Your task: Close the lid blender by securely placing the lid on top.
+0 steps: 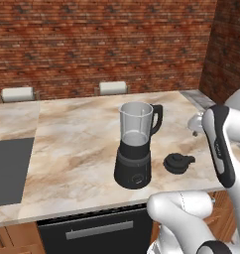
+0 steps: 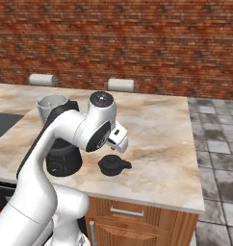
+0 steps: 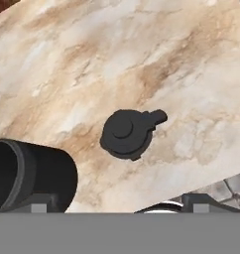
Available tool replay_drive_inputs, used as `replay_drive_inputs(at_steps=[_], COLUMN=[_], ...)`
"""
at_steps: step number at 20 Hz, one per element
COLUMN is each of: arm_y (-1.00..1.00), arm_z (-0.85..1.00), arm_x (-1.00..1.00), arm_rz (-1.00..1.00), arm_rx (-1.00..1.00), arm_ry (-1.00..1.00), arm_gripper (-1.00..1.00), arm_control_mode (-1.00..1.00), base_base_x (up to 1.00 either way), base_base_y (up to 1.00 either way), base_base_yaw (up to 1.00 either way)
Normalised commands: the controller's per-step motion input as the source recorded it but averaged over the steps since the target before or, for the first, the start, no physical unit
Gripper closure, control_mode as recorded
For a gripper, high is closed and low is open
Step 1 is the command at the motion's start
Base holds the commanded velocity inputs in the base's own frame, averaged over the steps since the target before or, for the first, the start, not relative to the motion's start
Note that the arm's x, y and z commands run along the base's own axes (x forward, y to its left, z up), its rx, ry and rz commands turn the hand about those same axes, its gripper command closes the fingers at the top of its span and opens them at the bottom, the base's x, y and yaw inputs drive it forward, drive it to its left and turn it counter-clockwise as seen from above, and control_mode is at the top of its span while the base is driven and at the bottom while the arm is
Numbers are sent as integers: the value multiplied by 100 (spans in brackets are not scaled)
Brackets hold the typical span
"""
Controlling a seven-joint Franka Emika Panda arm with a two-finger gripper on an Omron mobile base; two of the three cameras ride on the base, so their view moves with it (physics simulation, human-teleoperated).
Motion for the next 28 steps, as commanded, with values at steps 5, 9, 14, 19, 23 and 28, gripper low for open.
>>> replay_drive_inputs(at_steps=[5,9,14,19,23,28], arm_y=[-41,-8,-31,-30,-23,-15], arm_z=[-58,-67,-51,-21,-4,0], arm_x=[8,16,8,23,46,45], arm_rz=[-58,-62,-48,-49,-29,-3], arm_rx=[24,25,22,26,29,26], arm_ry=[1,7,14,19,17,6], arm_gripper=[-100,-100,-100,-100,-100,-100], arm_control_mode=[-100,-100,-100,-100,-100,-100], base_base_x=[0,0,0,0,0,0], base_base_y=[0,0,0,0,0,0], base_base_yaw=[0,0,0,0,0,0])
